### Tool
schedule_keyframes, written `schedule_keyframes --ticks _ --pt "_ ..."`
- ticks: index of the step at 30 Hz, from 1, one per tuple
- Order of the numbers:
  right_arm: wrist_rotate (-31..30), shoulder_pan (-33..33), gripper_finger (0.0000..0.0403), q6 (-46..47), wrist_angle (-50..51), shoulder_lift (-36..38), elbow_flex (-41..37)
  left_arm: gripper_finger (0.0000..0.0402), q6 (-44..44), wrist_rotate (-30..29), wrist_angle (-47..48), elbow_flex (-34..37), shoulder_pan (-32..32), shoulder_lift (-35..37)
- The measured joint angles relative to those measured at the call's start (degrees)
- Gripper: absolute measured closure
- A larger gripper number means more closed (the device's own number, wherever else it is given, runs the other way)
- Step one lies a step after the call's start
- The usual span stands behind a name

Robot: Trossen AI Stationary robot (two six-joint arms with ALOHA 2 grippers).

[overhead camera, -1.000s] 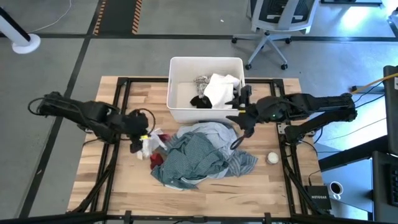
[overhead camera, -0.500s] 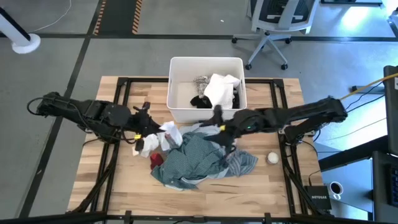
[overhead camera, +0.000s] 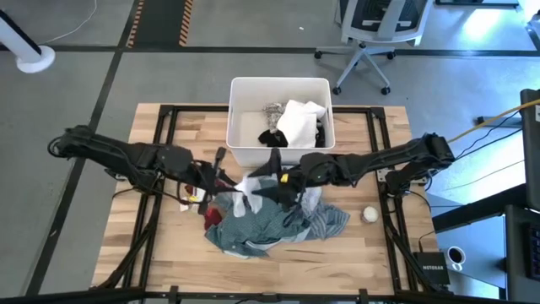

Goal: Sort clothes
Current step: Put the bottom white sock into the white bin

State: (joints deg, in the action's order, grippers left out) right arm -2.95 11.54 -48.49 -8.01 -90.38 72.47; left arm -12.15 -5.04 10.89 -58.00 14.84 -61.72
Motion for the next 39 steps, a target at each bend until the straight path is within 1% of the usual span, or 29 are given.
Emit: schedule_keyframes --ticks 3,6,8,10,12,17,18,19,21,23,25,29,31,34,36,39 --pt "2.59 0.17 0.0139 -0.04 -1.35 -0.99 0.04 0.0389 -0.78 -0.01 -1.56 0.00 -0.01 -2.31" --pt "2.16 0.06 0.0141 -0.09 -1.39 -1.40 0.07 0.0388 -0.50 -0.02 -2.70 0.00 0.02 -3.91" --pt "1.95 0.01 0.0156 -0.80 -0.97 -1.53 0.04 0.0388 -0.43 -0.06 -2.93 0.00 0.02 -4.43" --pt "1.93 0.03 0.0187 -1.64 -0.84 -1.61 0.04 0.0387 -0.68 -1.01 -3.49 0.00 -0.15 -4.50" --pt "1.49 0.05 0.0230 -1.93 -1.13 -1.61 0.06 0.0387 -0.65 -1.72 -4.53 0.00 -0.31 -4.50" --pt "-0.51 0.14 0.0362 -4.22 -1.05 -1.28 0.07 0.0387 -0.04 -1.96 -5.72 0.00 -0.44 -4.39" --pt "-0.51 0.25 0.0379 -4.35 -1.33 -1.26 0.09 0.0387 0.30 -2.11 -5.95 0.00 -0.42 -4.39" --pt "-0.57 0.25 0.0386 -4.55 -1.38 -1.26 0.13 0.0387 1.00 -2.12 -6.02 0.01 -0.43 -4.39" --pt "-1.03 0.23 0.0378 -4.71 -0.83 -1.19 0.11 0.0386 1.94 -2.73 -5.80 0.02 -0.68 -4.39" --pt "-2.34 0.16 0.0364 -4.72 -0.47 -0.87 0.11 0.0380 3.09 -5.19 -5.81 0.02 -0.68 -4.17" --pt "-5.42 0.12 0.0361 -5.60 0.12 -0.27 0.11 0.0367 3.39 -8.45 -5.50 0.02 -0.77 -3.65" --pt "-10.53 -0.07 0.0386 -7.50 2.49 1.79 0.03 0.0325 5.57 -14.63 -4.30 0.02 -1.11 -1.97" --pt "-12.74 -0.18 0.0389 -7.56 2.95 3.32 -0.04 0.0301 6.19 -17.33 -3.98 -0.07 -1.19 -0.74" --pt "-16.41 -0.66 0.0385 -7.80 3.39 6.09 -0.04 0.0265 6.46 -19.27 -2.26 -0.20 -1.19 1.14" --pt "-20.46 -1.24 0.0379 -8.86 4.09 7.76 -0.02 0.0245 7.12 -20.44 -0.56 -0.17 -1.19 2.37" --pt "-27.13 -2.52 0.0380 -10.82 5.68 10.16 -0.02 0.0223 8.76 -21.27 2.55 -0.17 -1.19 4.79"
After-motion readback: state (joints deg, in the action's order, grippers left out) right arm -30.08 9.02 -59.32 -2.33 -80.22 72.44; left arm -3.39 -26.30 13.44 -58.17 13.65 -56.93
